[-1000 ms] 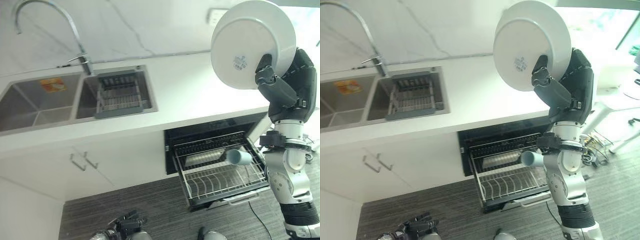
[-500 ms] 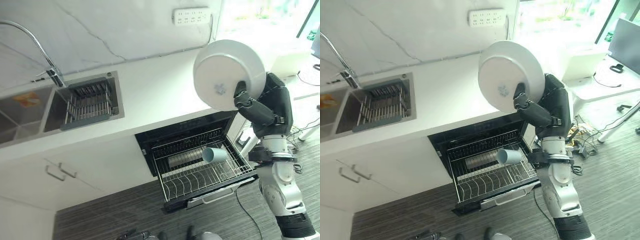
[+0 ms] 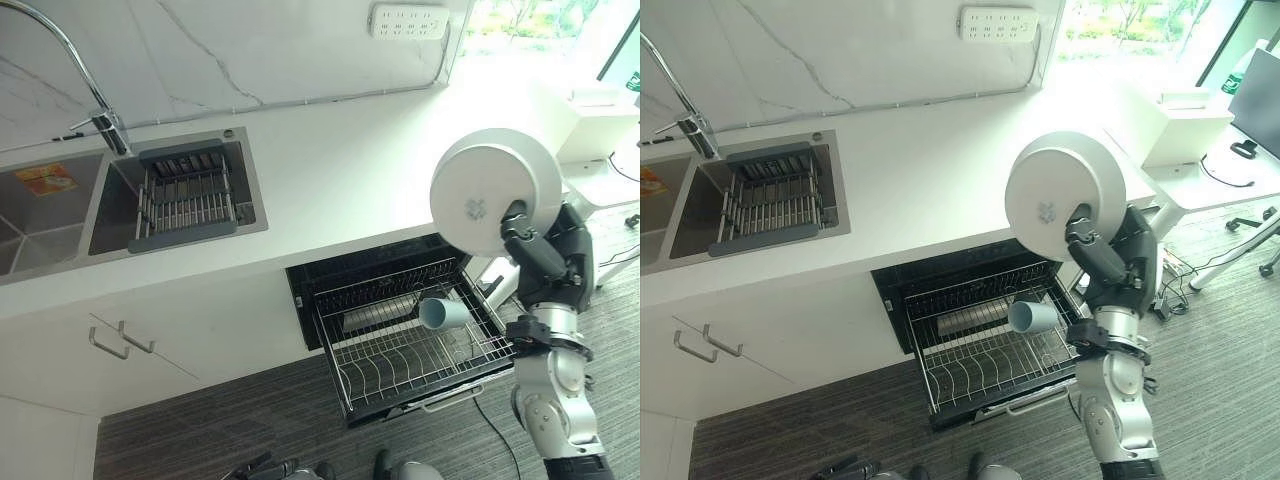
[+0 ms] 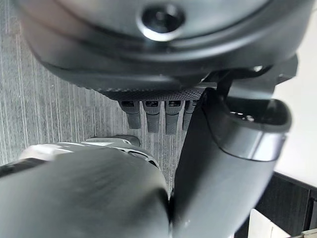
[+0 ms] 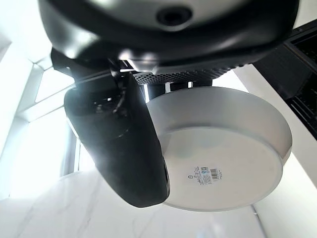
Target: Place the dishes in the dishwasher.
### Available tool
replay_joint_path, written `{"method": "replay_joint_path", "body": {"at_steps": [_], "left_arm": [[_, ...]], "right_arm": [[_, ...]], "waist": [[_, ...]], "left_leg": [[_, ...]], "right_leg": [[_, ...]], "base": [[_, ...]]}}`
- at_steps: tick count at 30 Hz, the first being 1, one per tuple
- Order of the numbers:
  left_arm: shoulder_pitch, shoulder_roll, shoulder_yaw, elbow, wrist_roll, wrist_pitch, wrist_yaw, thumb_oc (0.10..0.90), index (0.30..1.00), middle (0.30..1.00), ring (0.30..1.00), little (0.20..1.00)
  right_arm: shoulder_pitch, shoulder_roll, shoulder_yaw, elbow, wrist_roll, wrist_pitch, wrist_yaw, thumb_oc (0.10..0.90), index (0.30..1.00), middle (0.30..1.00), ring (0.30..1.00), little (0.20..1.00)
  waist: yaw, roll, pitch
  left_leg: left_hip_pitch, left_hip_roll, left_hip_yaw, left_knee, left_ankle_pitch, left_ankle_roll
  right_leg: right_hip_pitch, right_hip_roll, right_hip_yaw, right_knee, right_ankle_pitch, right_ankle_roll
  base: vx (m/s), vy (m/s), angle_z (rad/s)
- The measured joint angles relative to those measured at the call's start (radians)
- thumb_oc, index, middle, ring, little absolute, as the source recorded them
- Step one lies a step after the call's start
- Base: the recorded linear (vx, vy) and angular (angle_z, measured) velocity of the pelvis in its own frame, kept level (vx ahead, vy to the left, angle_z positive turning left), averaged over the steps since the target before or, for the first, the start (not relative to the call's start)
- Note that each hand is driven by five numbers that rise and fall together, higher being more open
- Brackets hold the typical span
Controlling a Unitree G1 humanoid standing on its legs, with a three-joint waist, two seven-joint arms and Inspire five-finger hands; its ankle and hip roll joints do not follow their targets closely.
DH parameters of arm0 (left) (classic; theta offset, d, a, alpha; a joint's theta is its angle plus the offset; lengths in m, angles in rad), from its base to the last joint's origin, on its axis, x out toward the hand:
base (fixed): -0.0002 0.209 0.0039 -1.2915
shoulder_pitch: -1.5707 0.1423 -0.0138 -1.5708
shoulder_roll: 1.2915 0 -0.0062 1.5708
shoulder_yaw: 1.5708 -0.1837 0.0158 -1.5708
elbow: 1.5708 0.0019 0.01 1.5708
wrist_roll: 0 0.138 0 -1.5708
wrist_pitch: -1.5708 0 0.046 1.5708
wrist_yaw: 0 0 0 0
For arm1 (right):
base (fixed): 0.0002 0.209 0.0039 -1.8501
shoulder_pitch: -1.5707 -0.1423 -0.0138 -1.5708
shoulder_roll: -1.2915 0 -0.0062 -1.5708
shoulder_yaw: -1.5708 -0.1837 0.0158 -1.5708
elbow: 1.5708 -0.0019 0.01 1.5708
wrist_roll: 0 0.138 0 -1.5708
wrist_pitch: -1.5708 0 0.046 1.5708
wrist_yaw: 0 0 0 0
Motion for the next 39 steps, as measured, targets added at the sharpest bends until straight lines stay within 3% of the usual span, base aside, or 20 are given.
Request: {"method": "replay_joint_path", "body": {"at_steps": [3,5,7,11,14,15,16,17,24,29,32,39], "left_arm": [[-0.006,0.003,0.009,-0.007,-0.001,0.028,0.001,0.800,0.900,0.900,0.900,0.900],[-0.010,0.021,0.012,-0.021,-0.001,0.039,-0.001,0.800,0.900,0.900,0.900,0.900],[-0.006,0.015,0.059,-0.023,-0.003,0.054,0.003,0.800,0.900,0.900,0.900,0.900],[0.021,0.008,0.121,-0.032,-0.009,0.058,0.019,0.800,0.900,0.900,0.900,0.900],[0.022,0.008,0.124,-0.034,-0.007,0.058,0.022,0.800,0.900,0.900,0.900,0.900],[0.022,0.008,0.124,-0.037,-0.001,0.058,0.022,0.800,0.900,0.900,0.900,0.900],[0.022,0.008,0.124,-0.037,-0.001,0.058,0.022,0.800,0.900,0.900,0.900,0.900],[0.022,0.006,0.124,-0.039,0.001,0.058,0.022,0.800,0.900,0.900,0.900,0.900],[0.022,0.008,0.124,-0.039,0.008,0.061,0.020,0.800,0.900,0.900,0.900,0.900],[0.029,0.008,0.124,-0.038,0.010,0.080,0.017,0.800,0.900,0.900,0.900,0.900],[0.039,0.009,0.121,-0.038,0.010,0.080,0.016,0.800,0.900,0.900,0.900,0.900],[0.045,0.011,0.120,-0.038,0.010,0.082,0.014,0.800,0.900,0.900,0.900,0.900]], "right_arm": [[-0.003,-0.001,0.032,0.000,-0.108,0.027,-0.021,0.400,0.300,0.300,0.300,0.300],[-0.003,-0.015,0.044,-0.001,-0.162,0.042,-0.019,0.400,0.300,0.300,0.300,0.300],[-0.007,-0.083,0.045,0.000,-0.208,0.083,-0.016,0.400,0.300,0.300,0.300,0.300],[0.013,-0.188,0.017,-0.001,-0.371,0.106,-0.014,0.400,0.300,0.300,0.300,0.300],[0.014,-0.213,0.002,-0.001,-0.500,0.104,-0.023,0.400,0.300,0.300,0.300,0.300],[0.014,-0.220,0.004,-0.001,-0.602,0.101,-0.018,0.400,0.300,0.300,0.300,0.300],[0.014,-0.220,0.004,-0.001,-0.602,0.101,-0.018,0.400,0.300,0.300,0.300,0.300],[0.034,-0.257,0.008,-0.001,-0.719,0.083,-0.013,0.400,0.300,0.300,0.300,0.300],[0.096,-0.320,0.030,0.003,-0.982,-0.055,-0.005,0.400,0.300,0.300,0.300,0.300],[0.101,-0.412,0.076,0.027,-1.129,-0.160,0.000,0.400,0.300,0.300,0.300,0.300],[0.100,-0.416,0.134,0.085,-1.157,-0.212,-0.009,0.400,0.300,0.300,0.300,0.300],[0.101,-0.394,0.258,0.284,-1.216,-0.223,-0.017,0.400,0.300,0.300,0.300,0.300]], "waist": [[0.006,0.002,0.003],[0.006,-0.013,0.011],[0.010,-0.016,0.016],[0.001,-0.017,0.017],[-0.001,-0.015,0.016],[-0.001,-0.015,0.016],[-0.001,-0.015,0.016],[0.001,-0.014,0.015],[-0.002,-0.017,0.012],[0.004,-0.020,-0.017],[0.006,-0.026,-0.033],[0.008,-0.027,-0.049]], "left_leg": [[-0.003,0.009,0.009,0.014,0.000,0.000],[-0.013,0.027,0.011,0.031,0.000,-0.014],[-0.024,0.060,0.009,0.049,-0.006,-0.054],[-0.029,0.125,-0.003,0.041,0.008,-0.113],[-0.028,0.146,-0.016,0.032,0.018,-0.132],[-0.026,0.148,-0.023,0.020,0.026,-0.141],[-0.026,0.148,-0.023,0.020,0.026,-0.141],[-0.027,0.150,-0.026,0.017,0.028,-0.144],[-0.010,0.133,-0.023,0.012,0.026,-0.139],[-0.009,0.128,-0.028,0.004,0.026,-0.137],[-0.010,0.123,-0.030,0.005,0.025,-0.133],[-0.021,0.107,-0.043,0.019,0.019,-0.119]], "right_leg": [[-0.029,-0.104,-0.018,0.030,-0.011,0.043],[-0.021,-0.131,-0.017,-0.044,0.038,0.071],[-0.001,-0.104,-0.043,-0.078,0.128,0.093],[-0.001,-0.040,-0.055,-0.083,0.110,0.046],[-0.005,-0.017,-0.069,-0.072,0.097,0.025],[-0.008,-0.014,-0.072,-0.063,0.090,0.019],[-0.008,-0.014,-0.072,-0.063,0.090,0.019],[-0.008,-0.012,-0.078,-0.061,0.087,0.016],[-0.003,-0.025,-0.075,-0.051,0.089,0.016],[0.007,-0.030,-0.081,-0.050,0.086,0.020],[0.010,-0.039,-0.090,-0.049,0.082,0.026],[0.013,-0.056,-0.099,-0.045,0.081,0.034]], "base": [[-0.07,-0.151,-0.03],[-0.07,-0.156,-0.11],[-0.03,-0.121,-0.09],[-0.02,-0.108,-0.07],[-0.03,-0.054,0.05],[0.01,-0.042,0.10],[0.00,-0.030,0.12],[0.00,-0.007,0.07],[0.00,0.000,0.01],[0.01,0.004,0.05],[0.01,0.004,0.07],[0.01,0.003,0.07]]}}
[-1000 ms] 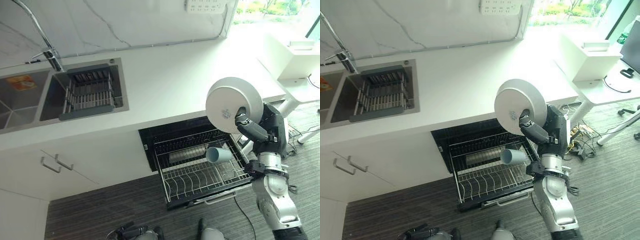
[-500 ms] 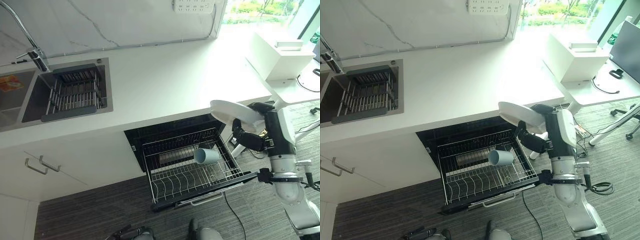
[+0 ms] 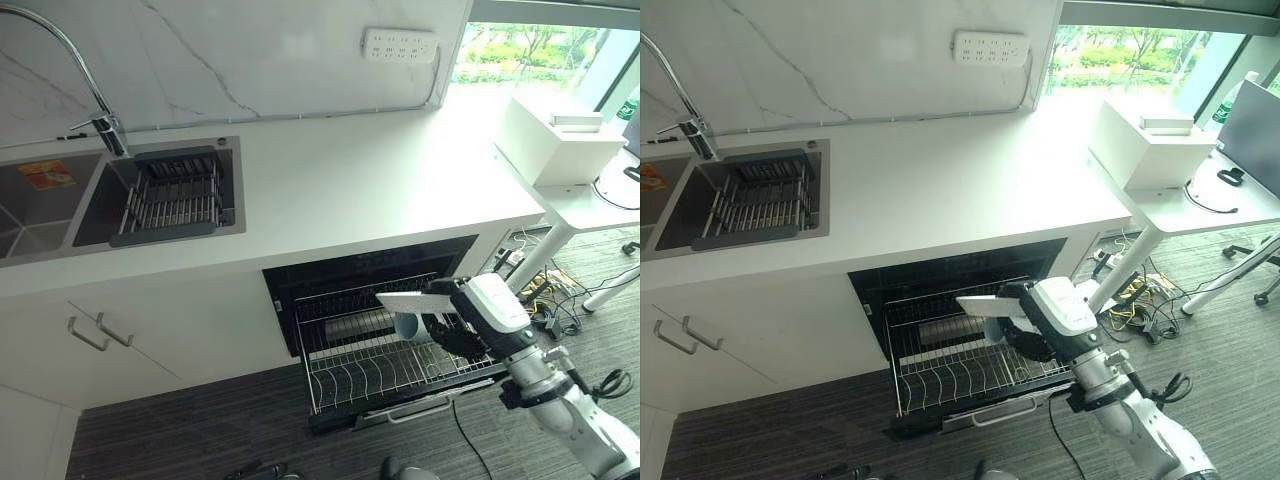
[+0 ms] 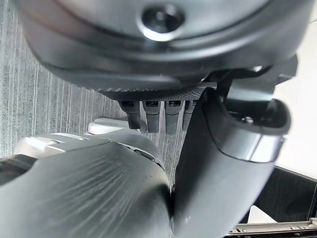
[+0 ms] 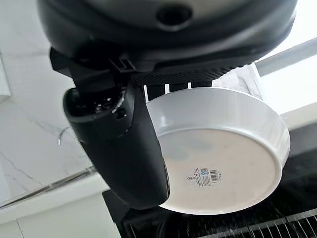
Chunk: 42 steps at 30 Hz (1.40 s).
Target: Place the dishes in the dishwasher.
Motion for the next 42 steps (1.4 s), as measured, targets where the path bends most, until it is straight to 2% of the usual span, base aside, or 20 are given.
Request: {"method": "replay_joint_path", "body": {"at_steps": [9,13,15,22,27,33,39,42], "left_arm": [[-0.009,0.002,-0.018,-0.004,-0.001,0.014,-0.001,0.800,0.900,0.900,0.900,0.900],[-0.013,0.002,-0.042,-0.014,-0.001,0.014,-0.001,0.800,0.900,0.900,0.900,0.900],[-0.013,0.001,-0.052,-0.020,-0.001,0.016,-0.002,0.800,0.900,0.900,0.900,0.900],[-0.014,0.002,-0.052,-0.025,-0.001,0.018,-0.001,0.800,0.900,0.900,0.900,0.900],[-0.014,0.002,-0.052,-0.030,0.000,0.018,-0.001,0.800,0.900,0.900,0.900,0.900],[-0.014,0.003,-0.052,-0.035,0.000,0.019,-0.002,0.800,0.900,0.900,0.900,0.900],[-0.013,0.004,-0.055,-0.040,0.000,0.019,-0.001,0.800,0.900,0.900,0.900,0.900],[-0.013,0.005,-0.071,-0.049,0.000,0.007,0.004,0.800,0.900,0.900,0.900,0.900]], "right_arm": [[-0.055,0.013,0.098,0.097,-0.011,0.002,-0.094,0.400,0.300,0.300,0.300,0.300],[-0.111,0.059,0.150,0.211,-0.011,0.003,-0.145,0.400,0.300,0.300,0.300,0.300],[-0.127,0.076,0.166,0.255,-0.026,0.018,-0.147,0.400,0.300,0.300,0.300,0.300],[-0.176,0.086,0.206,0.270,-0.038,0.032,-0.157,0.400,0.300,0.300,0.300,0.300],[-0.182,0.148,0.208,0.317,-0.037,0.048,-0.170,0.400,0.300,0.300,0.300,0.300],[-0.186,0.156,0.276,0.414,-0.038,0.075,-0.171,0.400,0.300,0.300,0.300,0.300],[-0.193,0.209,0.290,0.481,-0.063,0.091,-0.183,0.400,0.300,0.300,0.300,0.300],[-0.202,0.227,0.293,0.526,-0.078,0.121,-0.196,0.400,0.300,0.300,0.300,0.300]], "waist": [[0.030,0.010,-0.007],[0.055,0.012,-0.011],[0.058,0.018,-0.013],[0.105,0.020,-0.014],[0.113,0.020,-0.015],[0.131,0.019,-0.014],[0.141,0.020,-0.014],[0.162,0.025,-0.011]], "left_leg": [[-0.004,-0.005,-0.024,0.005,-0.001,0.004],[-0.004,-0.009,-0.033,0.005,0.000,0.005],[-0.007,-0.017,-0.045,0.003,0.003,0.010],[0.010,-0.022,-0.059,0.000,0.004,0.012],[0.009,-0.031,-0.072,0.000,0.005,0.014],[0.008,-0.036,-0.080,-0.001,0.006,0.015],[0.010,-0.038,-0.095,0.000,0.006,0.015],[0.009,-0.040,-0.101,0.000,0.006,0.016]], "right_leg": [[0.016,-0.009,-0.025,-0.006,0.000,0.005],[0.024,-0.015,-0.036,-0.005,-0.003,0.009],[0.027,-0.022,-0.050,-0.005,-0.004,0.011],[0.057,-0.026,-0.064,-0.014,-0.005,0.013],[0.064,-0.033,-0.081,-0.015,-0.009,0.015],[0.069,-0.039,-0.094,-0.016,-0.010,0.020],[0.086,-0.040,-0.112,-0.022,-0.011,0.021],[0.089,-0.042,-0.116,-0.023,-0.012,0.022]], "base": [[0.03,-0.002,0.08],[0.03,-0.007,0.10],[0.03,-0.007,0.17],[0.02,-0.001,0.07],[0.02,0.007,0.09],[0.01,-0.005,0.05],[0.02,-0.005,0.07],[0.01,0.000,0.09]]}}
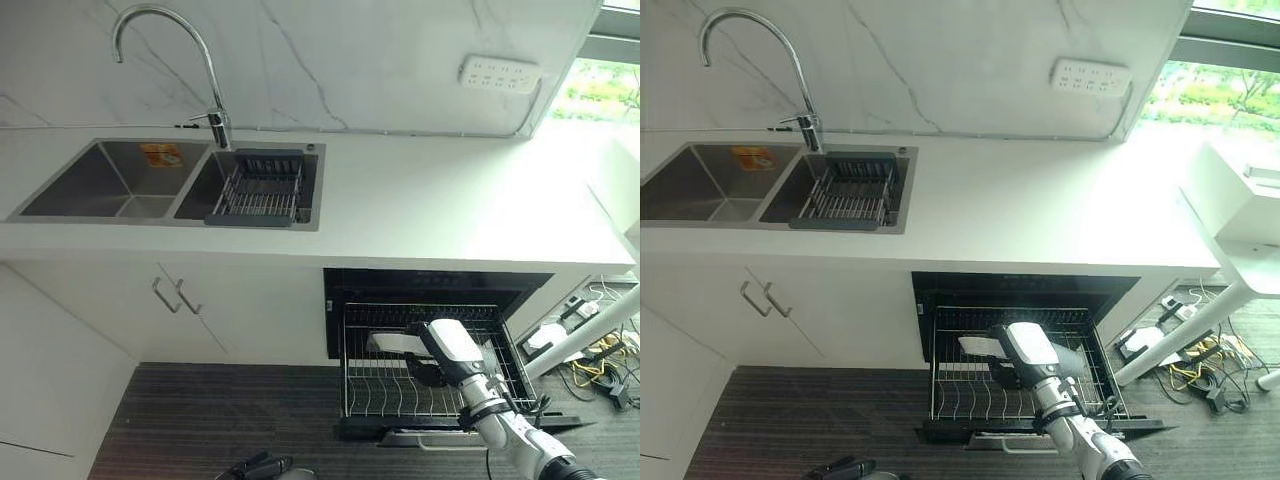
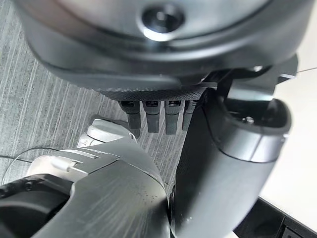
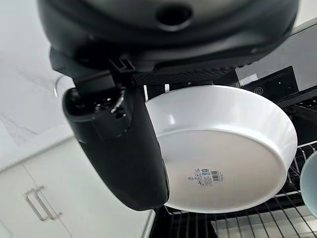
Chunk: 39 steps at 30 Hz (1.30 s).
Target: Place the dishes in the dishwasher.
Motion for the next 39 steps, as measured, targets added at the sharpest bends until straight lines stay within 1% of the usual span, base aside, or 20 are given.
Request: {"method": "replay_joint_path", "body": {"at_steps": [2,3,4,5,6,7,8,11,14,15,16,19,21,23,28,30,33,36,39], "left_arm": [[0.025,0.000,-0.023,-0.035,0.004,-0.077,0.057,0.800,0.900,0.900,0.900,0.900],[0.045,0.000,-0.024,-0.046,0.025,-0.113,0.085,0.800,0.900,0.900,0.900,0.900],[0.074,0.001,-0.023,-0.058,0.041,-0.149,0.132,0.800,0.900,0.900,0.900,0.900],[0.096,0.002,-0.024,-0.063,0.052,-0.163,0.157,0.800,0.900,0.900,0.900,0.900],[0.128,0.003,-0.028,-0.068,0.083,-0.203,0.197,0.800,0.900,0.900,0.900,0.900],[0.160,0.005,-0.043,-0.068,0.111,-0.240,0.248,0.800,0.900,0.900,0.900,0.900],[0.192,0.005,-0.045,-0.066,0.121,-0.262,0.291,0.800,0.900,0.900,0.900,0.900],[0.225,0.006,-0.045,-0.062,0.141,-0.286,0.334,0.800,0.900,0.900,0.900,0.900],[0.222,0.007,-0.057,-0.069,0.151,-0.321,0.358,0.800,0.900,0.900,0.900,0.900],[0.214,0.007,-0.067,-0.070,0.153,-0.335,0.363,0.800,0.900,0.900,0.900,0.900],[0.200,0.007,-0.082,-0.071,0.153,-0.358,0.367,0.800,0.900,0.900,0.900,0.900],[0.197,0.007,-0.090,-0.080,0.156,-0.364,0.370,0.800,0.900,0.900,0.900,0.900],[0.195,0.008,-0.090,-0.081,0.155,-0.365,0.371,0.800,0.900,0.900,0.900,0.900],[0.192,0.008,-0.090,-0.081,0.154,-0.366,0.372,0.800,0.900,0.900,0.900,0.900],[0.193,0.007,-0.090,-0.079,0.148,-0.373,0.371,0.800,0.900,0.900,0.900,0.900],[0.194,0.007,-0.091,-0.076,0.147,-0.387,0.372,0.800,0.900,0.900,0.900,0.900],[0.203,0.006,-0.090,-0.070,0.146,-0.388,0.372,0.800,0.900,0.900,0.900,0.900],[0.211,0.006,-0.090,-0.069,0.147,-0.391,0.372,0.800,0.900,0.900,0.900,0.900],[0.212,0.006,-0.091,-0.071,0.147,-0.404,0.371,0.800,0.900,0.900,0.900,0.900]], "right_arm": [[-0.005,0.022,0.001,0.025,-0.009,0.025,-0.059,0.400,0.300,0.300,0.300,0.300],[-0.005,0.033,-0.001,0.033,-0.033,0.040,-0.086,0.400,0.300,0.300,0.300,0.300],[-0.005,0.036,0.000,0.033,-0.048,0.052,-0.120,0.400,0.300,0.300,0.300,0.300],[-0.006,0.036,0.000,0.045,-0.071,0.056,-0.150,0.400,0.300,0.300,0.300,0.300],[-0.010,0.040,-0.001,0.096,-0.081,0.064,-0.207,0.400,0.300,0.300,0.300,0.300],[-0.021,0.041,-0.001,0.133,-0.081,0.080,-0.242,0.400,0.300,0.300,0.300,0.300],[-0.032,0.047,-0.001,0.146,-0.081,0.095,-0.276,0.400,0.300,0.300,0.300,0.300],[-0.051,0.060,-0.001,0.153,-0.080,0.097,-0.288,0.400,0.300,0.300,0.300,0.300],[-0.069,0.080,0.000,0.181,-0.080,0.097,-0.304,0.400,0.300,0.300,0.300,0.300],[-0.079,0.086,0.001,0.207,-0.080,0.094,-0.308,0.400,0.300,0.300,0.300,0.300],[-0.095,0.092,0.003,0.263,-0.079,0.094,-0.310,0.400,0.300,0.300,0.300,0.300],[-0.095,0.093,0.003,0.272,-0.076,0.097,-0.310,0.400,0.300,0.300,0.300,0.300],[-0.097,0.094,0.003,0.295,-0.075,0.093,-0.310,0.400,0.300,0.300,0.300,0.300],[-0.098,0.098,0.003,0.330,-0.066,0.094,-0.307,0.400,0.300,0.300,0.300,0.300],[-0.103,0.107,0.001,0.377,-0.036,0.094,-0.295,0.400,0.300,0.300,0.300,0.300],[-0.104,0.112,0.001,0.426,-0.017,0.098,-0.259,0.400,0.300,0.300,0.300,0.300],[-0.105,0.113,-0.005,0.426,0.007,0.103,-0.243,0.400,0.300,0.300,0.300,0.300],[-0.105,0.108,-0.020,0.430,0.018,0.118,-0.200,0.400,0.300,0.300,0.300,0.300],[-0.107,0.103,-0.020,0.449,0.026,0.117,-0.162,0.400,0.300,0.300,0.300,0.300]], "waist": [[0.002,0.005,0.002],[0.002,0.008,0.004],[0.004,0.018,0.012],[0.017,0.024,0.017],[0.044,0.032,0.024],[0.064,0.038,0.041],[0.082,0.039,0.052],[0.085,0.034,0.065],[0.092,0.028,0.069],[0.106,0.029,0.070],[0.112,0.029,0.071],[0.117,0.029,0.076],[0.128,0.032,0.076],[0.138,0.038,0.082],[0.138,0.060,0.093],[0.143,0.075,0.104],[0.141,0.081,0.106],[0.140,0.090,0.109],[0.138,0.100,0.107]], "left_leg": [[-0.002,-0.007,-0.008,-0.001,0.002,0.002],[-0.002,-0.012,-0.011,-0.002,0.002,0.003],[-0.002,-0.016,-0.022,-0.002,0.003,0.005],[-0.002,-0.019,-0.027,-0.002,0.004,0.005],[-0.002,-0.022,-0.038,-0.002,0.005,0.005],[-0.001,-0.030,-0.056,-0.003,0.007,0.006],[0.001,-0.032,-0.057,-0.002,0.007,0.006],[-0.002,-0.035,-0.061,-0.002,0.009,0.007],[-0.006,-0.039,-0.075,-0.003,0.013,0.006],[-0.008,-0.040,-0.077,-0.004,0.015,0.005],[-0.005,-0.042,-0.084,-0.006,0.018,0.005],[-0.007,-0.049,-0.094,-0.018,0.028,0.005],[-0.011,-0.052,-0.100,-0.018,0.030,0.005],[-0.016,-0.054,-0.107,-0.017,0.033,0.005],[-0.016,-0.060,-0.124,-0.026,0.045,0.001],[-0.011,-0.067,-0.131,-0.041,0.055,0.000],[-0.010,-0.068,-0.130,-0.044,0.057,0.001],[0.000,-0.074,-0.130,-0.059,0.069,-0.001],[-0.001,-0.078,-0.130,-0.073,0.079,-0.006]], "right_leg": [[0.002,-0.005,-0.004,0.001,-0.002,0.003],[0.003,-0.009,-0.012,0.002,-0.003,0.005],[0.011,-0.014,-0.025,0.001,-0.005,0.009],[0.015,-0.015,-0.031,-0.002,-0.005,0.010],[0.023,-0.019,-0.047,-0.005,-0.006,0.012],[0.034,-0.024,-0.056,-0.004,-0.012,0.016],[0.033,-0.027,-0.059,0.001,-0.015,0.015],[0.035,-0.030,-0.073,0.000,-0.015,0.016],[0.038,-0.032,-0.081,0.000,-0.015,0.016],[0.041,-0.032,-0.086,-0.001,-0.015,0.016],[0.048,-0.034,-0.101,-0.004,-0.016,0.016],[0.050,-0.042,-0.106,-0.001,-0.017,0.017],[0.050,-0.044,-0.112,-0.002,-0.018,0.017],[0.051,-0.045,-0.128,-0.003,-0.017,0.017],[0.056,-0.051,-0.139,-0.002,-0.020,0.018],[0.067,-0.061,-0.155,0.003,-0.031,0.017],[0.067,-0.061,-0.156,0.004,-0.031,0.017],[0.068,-0.064,-0.160,0.002,-0.028,0.022],[0.068,-0.076,-0.173,0.002,-0.030,0.026]], "base": [[-0.01,-0.002,0.10],[-0.01,-0.025,0.21],[-0.01,-0.026,0.21],[-0.02,-0.029,0.31],[-0.02,-0.009,0.40],[-0.03,-0.006,0.39],[-0.02,0.000,0.27],[-0.02,-0.008,0.07],[-0.02,-0.019,0.13],[-0.04,-0.025,0.15],[-0.03,-0.014,0.19],[-0.03,-0.012,0.13],[-0.04,-0.014,0.10],[-0.05,-0.022,0.12],[0.01,-0.040,0.14],[-0.06,-0.001,0.21],[-0.04,0.010,0.02],[-0.04,0.019,0.06],[-0.02,0.007,0.11]]}}
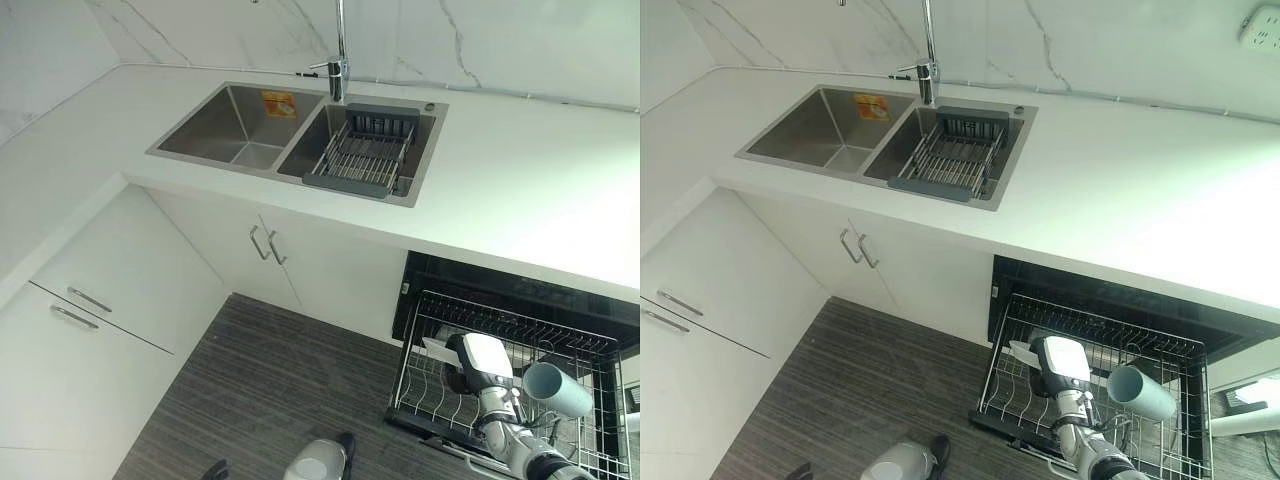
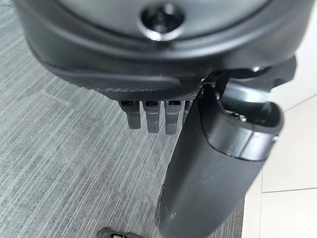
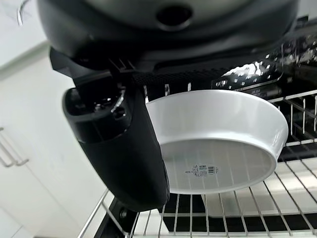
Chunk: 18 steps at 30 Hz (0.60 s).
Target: Place the dishes in the dishwasher.
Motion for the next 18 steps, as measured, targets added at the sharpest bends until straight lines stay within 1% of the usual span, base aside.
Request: {"method": "replay_joint_path", "body": {"at_steps": [3,4,5,6,8,10,13,15,18], "left_arm": [[0.000,0.000,0.000,0.000,0.000,0.000,-0.001,0.800,0.900,0.900,0.900,0.900],[0.000,0.000,0.000,-0.002,0.000,0.000,-0.001,0.800,0.900,0.900,0.900,0.900],[0.000,0.000,0.000,-0.007,0.000,0.000,-0.002,0.800,0.900,0.900,0.900,0.900],[0.000,0.000,0.000,-0.012,0.000,0.000,-0.004,0.800,0.900,0.900,0.900,0.900],[-0.003,0.000,0.000,-0.019,0.000,0.001,-0.006,0.800,0.900,0.900,0.900,0.900],[-0.010,0.000,0.000,-0.018,0.000,0.003,-0.007,0.800,0.900,0.900,0.900,0.900],[-0.025,0.000,0.000,-0.021,0.001,0.016,-0.017,0.800,0.900,0.900,0.900,0.900],[-0.035,0.004,0.001,-0.030,0.001,0.040,-0.024,0.800,0.900,0.900,0.900,0.900],[-0.060,0.008,0.002,-0.036,0.002,0.054,-0.028,0.800,0.900,0.900,0.900,0.900]], "right_arm": [[-0.010,-0.001,-0.010,0.015,0.029,0.003,0.042,0.400,0.300,0.300,0.300,0.300],[-0.015,-0.001,-0.011,0.017,0.038,0.009,0.062,0.471,0.406,0.406,0.406,0.406],[-0.016,-0.001,-0.011,0.017,0.053,0.011,0.076,0.563,0.545,0.545,0.545,0.545],[-0.018,-0.002,-0.012,0.017,0.065,0.012,0.093,0.800,0.900,0.900,0.900,0.900],[-0.020,-0.003,-0.027,0.017,0.075,0.004,0.140,0.800,0.900,0.900,0.900,0.900],[-0.022,-0.002,-0.030,0.019,0.122,0.005,0.212,0.800,0.900,0.900,0.900,0.900],[-0.027,-0.002,-0.031,0.059,0.166,0.010,0.285,0.800,0.900,0.900,0.900,0.900],[-0.026,-0.002,-0.032,0.058,0.182,0.021,0.322,0.800,0.900,0.900,0.900,0.900],[-0.032,-0.002,-0.041,0.052,0.224,0.029,0.375,0.800,0.900,0.900,0.900,0.900]], "waist": [[-0.002,0.004,0.000],[-0.002,0.003,0.000],[-0.002,0.002,0.001],[-0.002,0.001,0.001],[-0.002,-0.004,0.002],[-0.001,-0.011,0.002],[-0.001,-0.027,0.002],[-0.006,-0.046,0.001],[-0.008,-0.073,-0.001]], "left_leg": [[-0.001,-0.002,0.000,-0.001,0.000,0.000],[-0.001,-0.002,0.000,-0.001,0.000,0.000],[-0.001,-0.003,0.000,-0.001,0.000,0.000],[-0.001,-0.004,0.000,-0.001,0.000,0.000],[-0.001,-0.005,0.000,0.000,0.000,0.000],[0.001,-0.005,0.000,0.000,0.000,0.000],[0.002,-0.004,0.001,0.001,0.000,0.000],[0.003,-0.002,0.002,0.000,0.000,0.000],[0.004,0.005,0.012,0.001,0.000,0.000]], "right_leg": [[0.002,-0.004,-0.003,0.004,-0.004,0.003],[0.003,-0.004,-0.003,0.004,-0.004,0.003],[0.004,-0.003,-0.003,0.005,-0.004,0.004],[0.004,-0.003,-0.004,0.005,-0.004,0.004],[0.005,-0.002,-0.006,0.006,-0.004,0.004],[0.010,-0.002,-0.009,0.007,-0.003,0.004],[0.013,-0.001,-0.011,0.006,-0.003,0.004],[0.015,0.002,-0.010,0.003,-0.002,0.003],[0.015,0.009,-0.006,0.000,0.000,0.001]], "base": [[-0.01,0.000,0.04],[0.00,0.000,0.00],[0.00,0.000,0.00],[0.00,0.000,0.00],[0.01,-0.041,0.03],[0.02,-0.048,0.04],[0.02,-0.028,0.02],[0.02,-0.015,-0.01],[0.02,-0.021,-0.05]]}}
